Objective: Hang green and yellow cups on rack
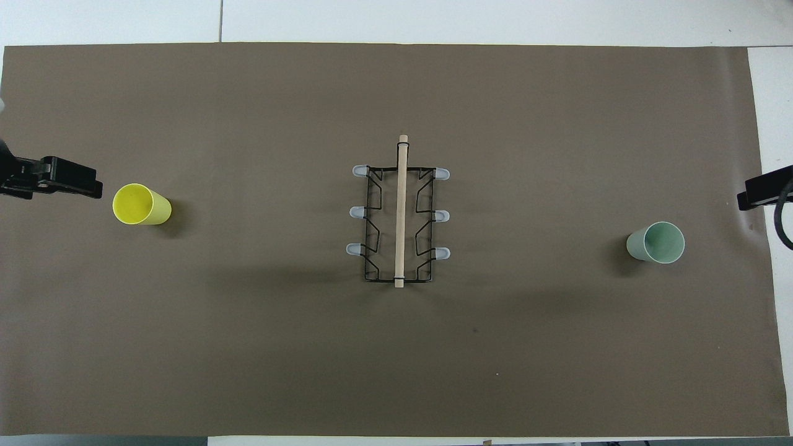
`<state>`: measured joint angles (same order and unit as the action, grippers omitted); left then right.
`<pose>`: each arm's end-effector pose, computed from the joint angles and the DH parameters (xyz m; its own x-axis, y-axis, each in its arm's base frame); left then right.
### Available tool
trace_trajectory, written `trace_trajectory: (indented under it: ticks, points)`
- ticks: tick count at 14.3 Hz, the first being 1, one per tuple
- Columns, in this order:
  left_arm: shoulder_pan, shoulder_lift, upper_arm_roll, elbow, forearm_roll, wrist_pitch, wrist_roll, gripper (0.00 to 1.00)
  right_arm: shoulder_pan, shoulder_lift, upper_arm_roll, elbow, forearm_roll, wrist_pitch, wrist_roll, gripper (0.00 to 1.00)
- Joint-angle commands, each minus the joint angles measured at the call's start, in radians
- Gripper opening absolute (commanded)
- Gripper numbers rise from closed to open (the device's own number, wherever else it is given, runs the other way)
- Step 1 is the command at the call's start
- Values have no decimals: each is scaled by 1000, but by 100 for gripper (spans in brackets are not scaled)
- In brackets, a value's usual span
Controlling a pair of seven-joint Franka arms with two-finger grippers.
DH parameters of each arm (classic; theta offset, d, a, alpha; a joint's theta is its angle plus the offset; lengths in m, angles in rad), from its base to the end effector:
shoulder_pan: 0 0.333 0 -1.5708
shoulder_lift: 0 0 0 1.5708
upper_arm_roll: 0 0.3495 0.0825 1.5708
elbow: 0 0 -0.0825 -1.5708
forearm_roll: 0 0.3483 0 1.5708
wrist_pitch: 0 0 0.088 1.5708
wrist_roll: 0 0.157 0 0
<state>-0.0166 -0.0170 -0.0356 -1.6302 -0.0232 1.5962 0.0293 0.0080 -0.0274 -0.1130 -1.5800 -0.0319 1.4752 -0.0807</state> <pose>0.5125 -0.0305 0.5931 0.9966 -0.0808 -0.0163 -0.0804 -0.9965 0.0231 0.4919 -0.0580 0.6101 0.9965 -0.0268 -0.0795 -0.0250 -0.9994 0.0225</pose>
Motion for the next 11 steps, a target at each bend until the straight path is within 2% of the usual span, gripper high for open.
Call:
trace_trajectory:
  ticks: [1,11]
  points:
    - [4,-21,0,-27,12,10,9,100,-3,-6,4,2,1,2,-19,100]
    - [4,-23,0,-27,12,10,9,100,-6,-20,6,-25,13,2,-13,100]
